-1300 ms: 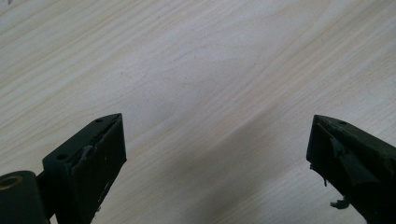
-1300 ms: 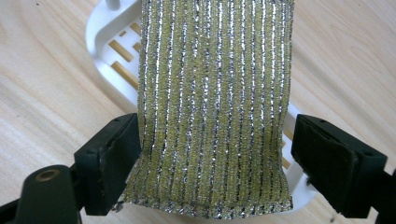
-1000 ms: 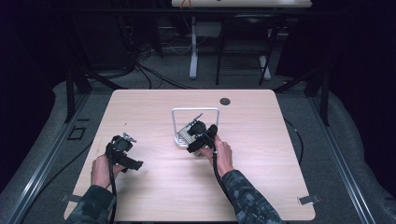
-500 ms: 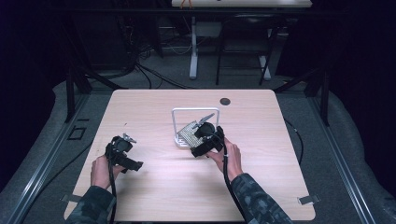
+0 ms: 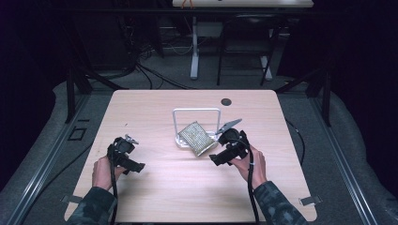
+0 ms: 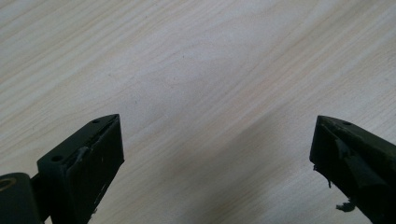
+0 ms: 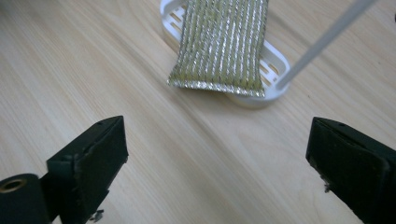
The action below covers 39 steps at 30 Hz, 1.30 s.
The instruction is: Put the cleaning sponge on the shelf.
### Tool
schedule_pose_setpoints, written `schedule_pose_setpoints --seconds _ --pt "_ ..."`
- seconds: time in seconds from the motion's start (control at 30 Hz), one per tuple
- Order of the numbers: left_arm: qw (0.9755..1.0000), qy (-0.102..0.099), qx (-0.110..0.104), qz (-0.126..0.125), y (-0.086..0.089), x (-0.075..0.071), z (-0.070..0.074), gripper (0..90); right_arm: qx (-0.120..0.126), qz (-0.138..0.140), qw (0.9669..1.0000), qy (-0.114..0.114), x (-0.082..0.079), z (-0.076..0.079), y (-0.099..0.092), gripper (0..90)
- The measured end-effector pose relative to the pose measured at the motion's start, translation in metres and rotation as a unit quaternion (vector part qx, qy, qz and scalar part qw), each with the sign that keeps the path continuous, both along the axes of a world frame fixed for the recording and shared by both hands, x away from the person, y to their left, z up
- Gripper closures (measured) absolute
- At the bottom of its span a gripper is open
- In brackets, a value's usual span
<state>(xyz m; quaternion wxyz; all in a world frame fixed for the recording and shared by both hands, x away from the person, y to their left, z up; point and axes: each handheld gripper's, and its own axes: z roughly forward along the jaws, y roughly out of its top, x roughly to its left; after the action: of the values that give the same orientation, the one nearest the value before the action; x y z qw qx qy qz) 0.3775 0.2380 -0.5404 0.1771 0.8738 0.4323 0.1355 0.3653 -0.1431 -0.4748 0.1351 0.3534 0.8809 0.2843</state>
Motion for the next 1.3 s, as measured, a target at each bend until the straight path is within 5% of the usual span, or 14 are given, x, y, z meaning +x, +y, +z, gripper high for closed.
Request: schedule_pose_setpoints --seconds 0.5,0.87,1.07,1.3 --pt "0.9999 -0.003 0.003 -0.012 -0.003 0.0 -0.002 0.6 -0.001 -0.043 0.9989 0.017 -0.026 -0.014 -0.065 0.0" --pt "0.9999 0.0 0.009 -0.014 -0.004 0.001 -0.005 0.0 0.001 -0.124 0.9914 0.041 -0.043 -0.043 -0.126 0.0" --pt "0.9998 0.004 0.005 -0.021 -0.004 0.003 -0.006 0.0 -0.02 -0.144 0.9872 0.065 -0.042 -0.056 -0.14 0.0" --pt "0.9997 0.003 0.002 -0.022 -0.003 0.004 -0.006 0.0 -0.034 -0.144 0.9868 0.065 -0.04 -0.06 -0.142 0.0"
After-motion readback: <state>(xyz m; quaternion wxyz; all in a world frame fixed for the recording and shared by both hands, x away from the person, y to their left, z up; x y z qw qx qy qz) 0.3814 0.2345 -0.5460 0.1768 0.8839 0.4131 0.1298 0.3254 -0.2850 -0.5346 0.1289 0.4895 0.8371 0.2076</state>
